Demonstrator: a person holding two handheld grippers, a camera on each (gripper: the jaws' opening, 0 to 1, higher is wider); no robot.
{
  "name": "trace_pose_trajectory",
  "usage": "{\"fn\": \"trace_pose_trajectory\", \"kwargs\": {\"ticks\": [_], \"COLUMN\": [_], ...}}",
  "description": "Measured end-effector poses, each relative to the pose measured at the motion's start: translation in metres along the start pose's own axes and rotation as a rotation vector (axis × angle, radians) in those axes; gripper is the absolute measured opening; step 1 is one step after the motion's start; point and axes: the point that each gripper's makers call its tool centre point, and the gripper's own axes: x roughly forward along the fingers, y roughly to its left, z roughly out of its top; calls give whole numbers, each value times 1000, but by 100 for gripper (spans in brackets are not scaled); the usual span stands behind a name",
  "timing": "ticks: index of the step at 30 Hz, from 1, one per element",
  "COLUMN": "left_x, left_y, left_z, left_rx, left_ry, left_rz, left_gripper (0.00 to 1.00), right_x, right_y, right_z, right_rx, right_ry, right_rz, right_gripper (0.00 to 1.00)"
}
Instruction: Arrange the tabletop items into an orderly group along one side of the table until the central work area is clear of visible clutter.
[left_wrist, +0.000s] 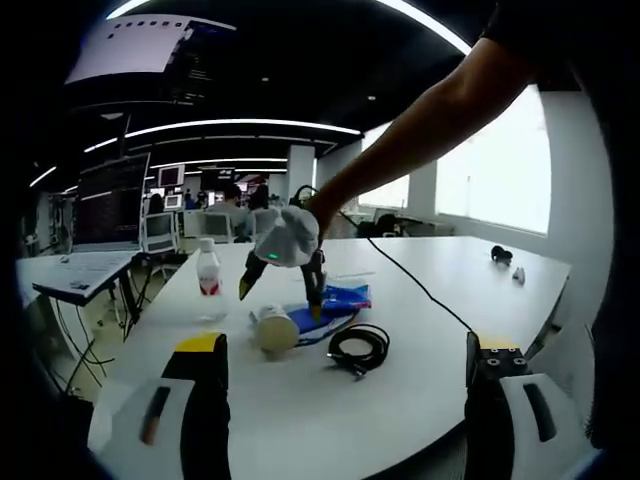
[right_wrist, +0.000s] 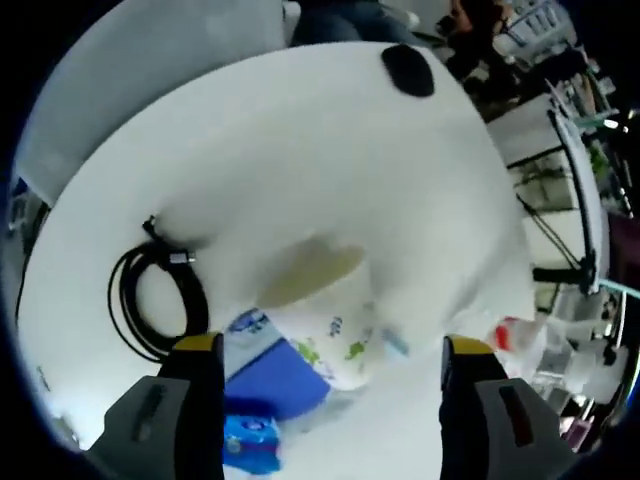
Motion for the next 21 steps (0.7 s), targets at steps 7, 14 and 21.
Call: {"fn": "trace_pose_trajectory", "kwargs": {"ticks": [7, 14, 21], "left_x": [0, -1, -1], "left_y": [1, 4, 6], "left_z": [0, 1, 1], "left_rx": [-5, -13, -11], "left_ry": [-1, -7, -8], "left_rz": [0, 9, 20], "left_gripper": [99, 98, 98], "right_x": [6, 16, 18], "right_y": [0, 7, 11], "right_z": [2, 10, 13], "right_rx": [-50, -124, -185], "right_ry": [6, 15, 11], "right_rz": [31, 62, 77], "right_gripper": [87, 81, 58]}}
